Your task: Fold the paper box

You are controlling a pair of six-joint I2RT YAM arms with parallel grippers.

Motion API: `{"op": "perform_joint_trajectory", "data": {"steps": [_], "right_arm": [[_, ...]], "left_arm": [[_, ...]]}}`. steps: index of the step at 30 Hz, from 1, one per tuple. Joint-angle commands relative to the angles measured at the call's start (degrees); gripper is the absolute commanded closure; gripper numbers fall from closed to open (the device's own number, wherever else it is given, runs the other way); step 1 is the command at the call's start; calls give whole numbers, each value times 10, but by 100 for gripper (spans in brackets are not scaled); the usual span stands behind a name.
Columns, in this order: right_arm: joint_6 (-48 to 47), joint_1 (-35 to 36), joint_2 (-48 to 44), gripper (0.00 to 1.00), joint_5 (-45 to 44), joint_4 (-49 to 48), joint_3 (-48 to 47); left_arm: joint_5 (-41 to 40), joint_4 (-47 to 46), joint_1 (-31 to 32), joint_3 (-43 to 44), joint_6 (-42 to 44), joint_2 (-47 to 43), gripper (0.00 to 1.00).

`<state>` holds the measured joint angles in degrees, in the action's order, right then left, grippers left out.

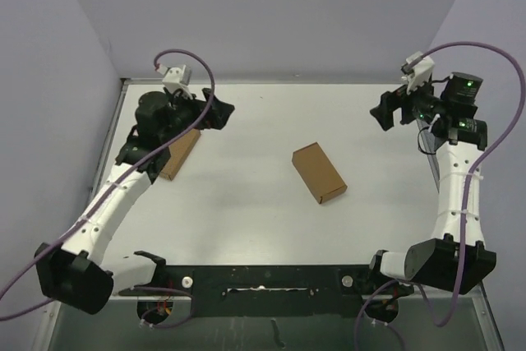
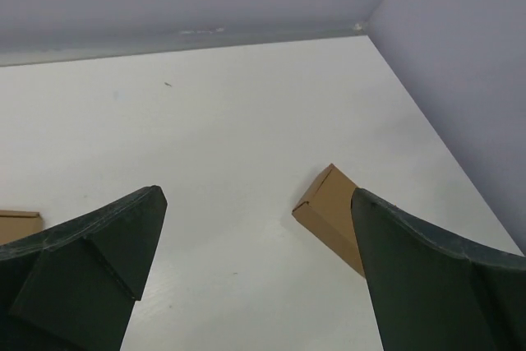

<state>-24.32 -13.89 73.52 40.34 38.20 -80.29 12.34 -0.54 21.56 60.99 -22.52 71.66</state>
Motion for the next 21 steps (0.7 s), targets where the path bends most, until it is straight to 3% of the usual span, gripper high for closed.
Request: {"op": "perform_joint_trajectory", "data": {"steps": [1,8,15,21], "right_arm": [[89,-18,-17,2,15,40,-99],[113,-18,-33,2,15,96,-217],[196,-19,-48,2,-36,116,-264],[206,-25,-69,2,-44,120,-251]], "left_arm": [[-4,150,-55,112,33,-76,2],[49,286,-87,207,50,-96,2],[55,321,-88,230,52,-103,2],[58,328,-87,234,48,-108,2]]}}
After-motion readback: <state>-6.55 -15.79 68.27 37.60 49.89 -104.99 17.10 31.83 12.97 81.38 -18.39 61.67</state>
